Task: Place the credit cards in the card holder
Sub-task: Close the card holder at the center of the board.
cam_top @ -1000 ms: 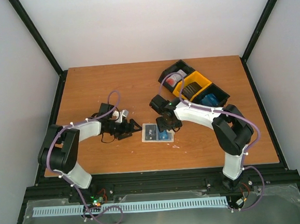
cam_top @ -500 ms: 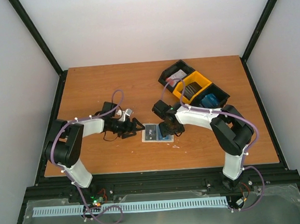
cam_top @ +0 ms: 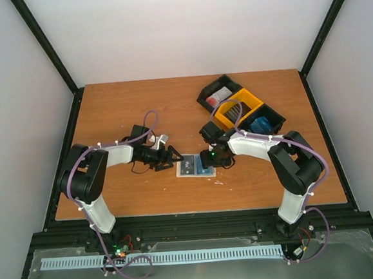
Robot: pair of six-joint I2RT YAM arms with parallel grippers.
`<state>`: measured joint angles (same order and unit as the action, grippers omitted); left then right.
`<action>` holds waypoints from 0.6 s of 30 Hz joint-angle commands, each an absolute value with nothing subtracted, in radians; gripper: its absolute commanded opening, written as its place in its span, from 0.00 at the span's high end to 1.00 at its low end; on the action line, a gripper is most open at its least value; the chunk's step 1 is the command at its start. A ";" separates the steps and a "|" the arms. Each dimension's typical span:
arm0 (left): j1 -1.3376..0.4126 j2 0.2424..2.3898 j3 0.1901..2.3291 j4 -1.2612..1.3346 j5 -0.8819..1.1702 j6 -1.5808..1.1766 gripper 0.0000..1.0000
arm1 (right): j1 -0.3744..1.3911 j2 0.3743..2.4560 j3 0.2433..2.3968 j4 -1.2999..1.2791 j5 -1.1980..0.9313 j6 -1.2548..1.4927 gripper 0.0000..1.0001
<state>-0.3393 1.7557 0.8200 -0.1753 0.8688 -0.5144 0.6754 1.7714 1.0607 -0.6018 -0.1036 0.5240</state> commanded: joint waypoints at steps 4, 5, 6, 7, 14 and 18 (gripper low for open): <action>-0.360 1.841 0.863 -0.181 0.878 -0.515 0.17 | 0.655 1.801 1.013 -0.533 -0.179 0.541 0.33; -0.364 1.851 0.870 -0.178 0.888 -0.515 0.17 | 0.652 1.795 1.007 -0.530 -0.179 0.542 0.33; -0.367 1.861 0.874 -0.177 0.897 -0.516 0.17 | 0.649 1.791 1.001 -0.526 -0.180 0.545 0.33; -0.370 1.869 0.880 -0.175 0.907 -0.515 0.17 | 0.646 1.785 0.996 -0.520 -0.182 0.545 0.33; -0.379 1.869 0.897 -0.169 0.980 -0.503 0.21 | 0.640 1.777 0.969 -0.473 -0.239 0.536 0.34; -0.379 1.837 0.895 -0.168 1.001 -0.485 0.23 | 0.637 1.775 0.970 -0.456 -0.260 0.541 0.35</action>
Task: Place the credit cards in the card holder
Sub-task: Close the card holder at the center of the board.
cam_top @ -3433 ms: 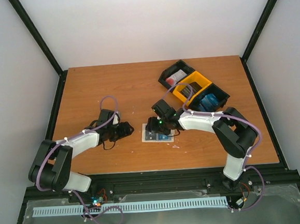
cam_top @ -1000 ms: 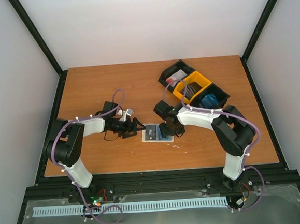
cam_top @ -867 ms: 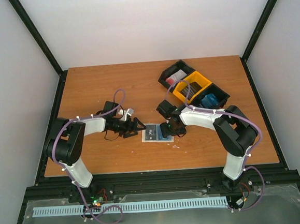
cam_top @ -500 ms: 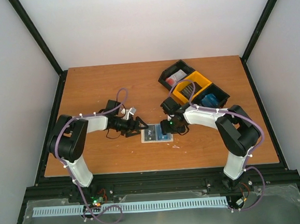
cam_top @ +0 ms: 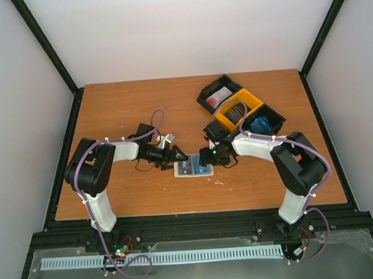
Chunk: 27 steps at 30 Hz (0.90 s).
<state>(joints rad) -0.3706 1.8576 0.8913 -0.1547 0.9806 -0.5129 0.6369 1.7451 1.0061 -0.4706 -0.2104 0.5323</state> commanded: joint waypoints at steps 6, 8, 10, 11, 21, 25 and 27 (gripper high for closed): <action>-0.379 1.815 0.883 -0.169 0.973 -0.492 0.35 | 0.637 1.768 0.995 -0.526 -0.138 0.553 0.37; -0.379 1.808 0.881 -0.170 0.953 -0.495 0.38 | 0.638 1.762 1.002 -0.549 -0.107 0.550 0.37; -0.379 1.806 0.885 -0.178 0.940 -0.493 0.41 | 0.638 1.757 1.012 -0.571 -0.080 0.552 0.37; -0.379 1.806 0.887 -0.182 0.937 -0.491 0.42 | 0.638 1.759 1.020 -0.591 -0.060 0.559 0.37; -0.379 1.804 0.903 -0.198 0.924 -0.489 0.45 | 0.637 1.721 1.049 -0.703 0.062 0.630 0.38; -0.379 1.811 0.903 -0.195 0.929 -0.492 0.45 | 0.635 1.690 1.037 -0.692 0.078 0.654 0.42; -0.379 1.817 0.907 -0.197 0.931 -0.491 0.45 | 0.634 1.671 1.035 -0.685 0.088 0.664 0.43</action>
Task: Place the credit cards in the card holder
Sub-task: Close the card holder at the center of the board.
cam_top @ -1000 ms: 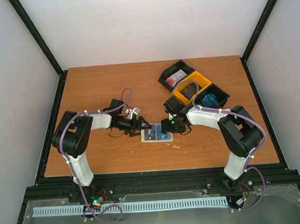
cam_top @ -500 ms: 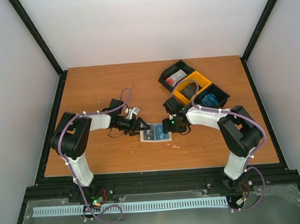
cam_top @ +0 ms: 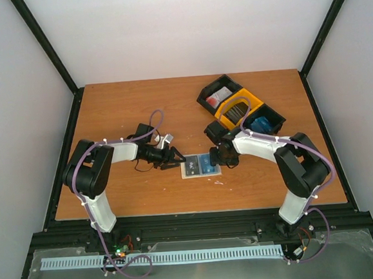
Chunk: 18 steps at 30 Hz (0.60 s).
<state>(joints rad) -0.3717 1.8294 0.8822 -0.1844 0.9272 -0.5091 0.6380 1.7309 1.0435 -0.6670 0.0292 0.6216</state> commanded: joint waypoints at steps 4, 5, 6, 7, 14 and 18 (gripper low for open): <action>-0.379 1.828 0.912 -0.201 0.930 -0.493 0.44 | 0.627 1.641 1.029 -0.682 0.117 0.680 0.45; -0.379 1.830 0.914 -0.204 0.929 -0.493 0.44 | 0.625 1.639 1.029 -0.687 0.127 0.686 0.45; -0.379 1.832 0.915 -0.206 0.926 -0.494 0.44 | 0.623 1.640 1.028 -0.692 0.133 0.689 0.45; -0.379 1.834 0.917 -0.208 0.922 -0.495 0.43 | 0.620 1.641 1.025 -0.694 0.137 0.690 0.45; -0.380 1.839 0.922 -0.240 0.876 -0.497 0.38 | 0.609 1.655 1.009 -0.695 0.140 0.697 0.53; -0.383 1.852 0.923 -0.261 0.844 -0.509 0.38 | 0.602 1.670 1.005 -0.672 0.107 0.678 0.62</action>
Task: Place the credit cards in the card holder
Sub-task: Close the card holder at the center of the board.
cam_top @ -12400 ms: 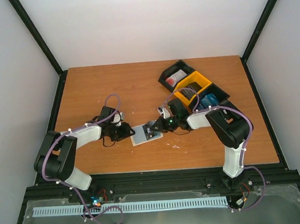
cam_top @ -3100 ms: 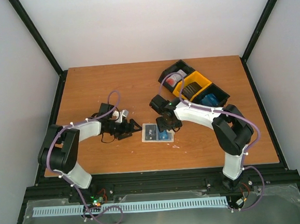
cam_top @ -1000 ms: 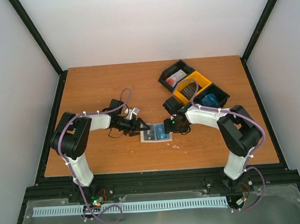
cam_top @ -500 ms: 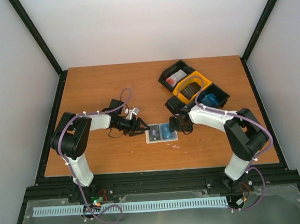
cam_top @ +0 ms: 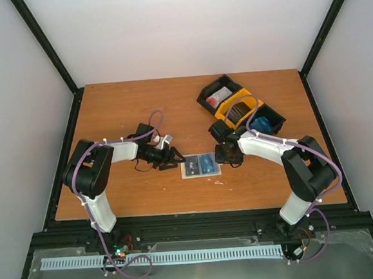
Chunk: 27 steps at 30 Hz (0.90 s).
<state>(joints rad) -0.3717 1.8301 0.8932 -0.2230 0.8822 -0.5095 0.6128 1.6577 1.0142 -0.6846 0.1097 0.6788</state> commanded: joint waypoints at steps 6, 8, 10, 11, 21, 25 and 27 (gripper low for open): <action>-0.400 1.893 0.944 -0.278 0.829 -0.520 0.38 | 0.571 1.688 0.973 -0.562 -0.005 0.629 0.71; -0.403 1.904 0.949 -0.276 0.826 -0.525 0.39 | 0.558 1.687 0.956 -0.530 -0.036 0.623 0.72; -0.405 1.915 0.958 -0.275 0.833 -0.527 0.39 | 0.544 1.691 0.937 -0.500 -0.076 0.619 0.73; -0.407 1.920 0.963 -0.277 0.837 -0.523 0.39 | 0.540 1.694 0.930 -0.491 -0.092 0.618 0.73; -0.408 1.906 0.997 -0.253 0.973 -0.453 0.39 | 0.527 1.729 0.905 -0.442 -0.206 0.605 0.82; -0.408 1.890 0.997 -0.201 1.063 -0.454 0.39 | 0.525 1.731 0.903 -0.437 -0.221 0.603 0.83; -0.408 1.888 0.993 -0.175 1.106 -0.460 0.39 | 0.525 1.732 0.901 -0.436 -0.220 0.604 0.83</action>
<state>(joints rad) -0.3965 1.8957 0.9646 -0.2329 0.9844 -0.4862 0.5209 1.6966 0.9272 -0.4587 -0.1741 0.6098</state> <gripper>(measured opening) 0.609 0.171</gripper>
